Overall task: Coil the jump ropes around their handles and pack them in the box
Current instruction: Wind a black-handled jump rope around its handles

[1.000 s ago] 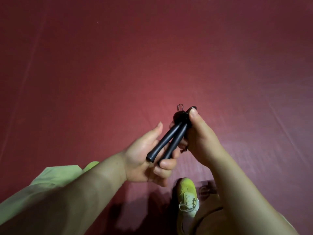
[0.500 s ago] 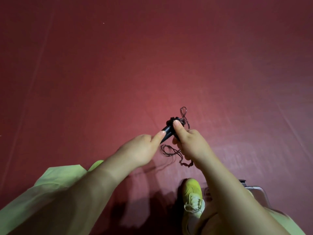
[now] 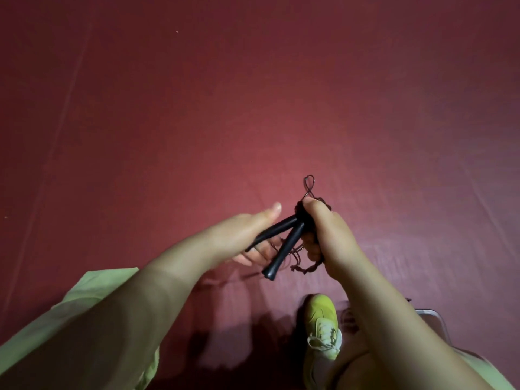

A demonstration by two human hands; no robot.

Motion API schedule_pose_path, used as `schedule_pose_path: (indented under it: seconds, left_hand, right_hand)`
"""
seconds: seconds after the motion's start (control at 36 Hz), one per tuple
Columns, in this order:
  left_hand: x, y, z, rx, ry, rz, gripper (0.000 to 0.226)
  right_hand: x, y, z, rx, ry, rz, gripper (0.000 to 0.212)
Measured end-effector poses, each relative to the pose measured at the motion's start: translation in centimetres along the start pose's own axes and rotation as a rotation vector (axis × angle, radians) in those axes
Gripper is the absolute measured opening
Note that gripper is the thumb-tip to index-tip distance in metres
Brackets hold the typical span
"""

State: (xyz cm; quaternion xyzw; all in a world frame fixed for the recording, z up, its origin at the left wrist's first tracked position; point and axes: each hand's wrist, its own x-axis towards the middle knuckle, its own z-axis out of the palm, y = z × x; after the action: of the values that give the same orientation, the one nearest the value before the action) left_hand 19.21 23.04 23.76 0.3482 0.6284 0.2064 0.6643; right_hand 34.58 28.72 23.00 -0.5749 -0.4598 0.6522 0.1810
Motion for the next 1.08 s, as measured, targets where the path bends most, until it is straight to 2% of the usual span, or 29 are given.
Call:
schedule_pose_path:
  seconds: [0.06, 0.14, 0.17, 0.22, 0.33, 0.42, 0.44, 0.53, 0.64, 0.81, 0.92, 1.08]
  left_hand:
    - [-0.4, 0.0, -0.3, -0.219, -0.229, -0.052, 0.081]
    - [-0.9, -0.1, 0.2, -0.436, -0.55, -0.06, 0.088]
    - [-1.0, -0.2, 0.6, -0.47, -0.631, -0.057, 0.086]
    - [-1.3, -0.1, 1.5, -0.497, -0.697, -0.036, 0.083]
    - [-1.2, 0.2, 1.0, -0.536, -0.649, -0.015, 0.084]
    - [-1.1, 0.2, 0.4, -0.535, -0.597, 0.023, 0.067]
    - [-1.1, 0.1, 0.4, -0.539, -0.583, 0.03, 0.062]
    - [-1.3, 0.2, 0.3, -0.532, -0.525, 0.042, 0.054]
    - [-1.3, 0.4, 0.1, -0.456, -0.432, 0.04, 0.044]
    - [-1.0, 0.1, 0.4, -0.436, -0.327, -0.051, 0.045]
    - [-0.7, -0.2, 0.7, -0.284, -0.137, -0.019, 0.046]
    - [0.0, -0.3, 0.7, -0.151, 0.025, 0.054, 0.042]
  right_hand:
    - [-0.3, 0.0, 0.0, 0.077, -0.028, -0.063, 0.035]
    - [-0.5, 0.1, -0.2, 0.28, -0.142, -0.146, 0.046]
    - [-0.6, 0.1, -0.2, 0.329, -0.183, -0.174, 0.048]
    - [-0.6, 0.0, -0.2, 0.382, -0.237, -0.219, 0.053]
    - [-0.5, -0.4, -0.5, 0.415, -0.261, -0.275, 0.054]
    - [-0.3, -0.6, -0.8, 0.399, -0.277, -0.299, 0.044]
    - [-0.2, -0.7, -0.8, 0.371, -0.31, -0.297, 0.048]
    - [0.2, -0.5, -0.8, 0.26, -0.409, -0.247, 0.079]
    - [0.4, 0.0, -1.5, 0.112, -0.439, -0.155, 0.069]
    - [0.5, 0.1, -2.2, 0.014, -0.309, -0.051, 0.061]
    - [0.2, 0.2, -1.9, -0.086, -0.206, -0.032, 0.052]
    - [0.2, 0.4, -1.1, -0.247, -0.049, -0.097, 0.056]
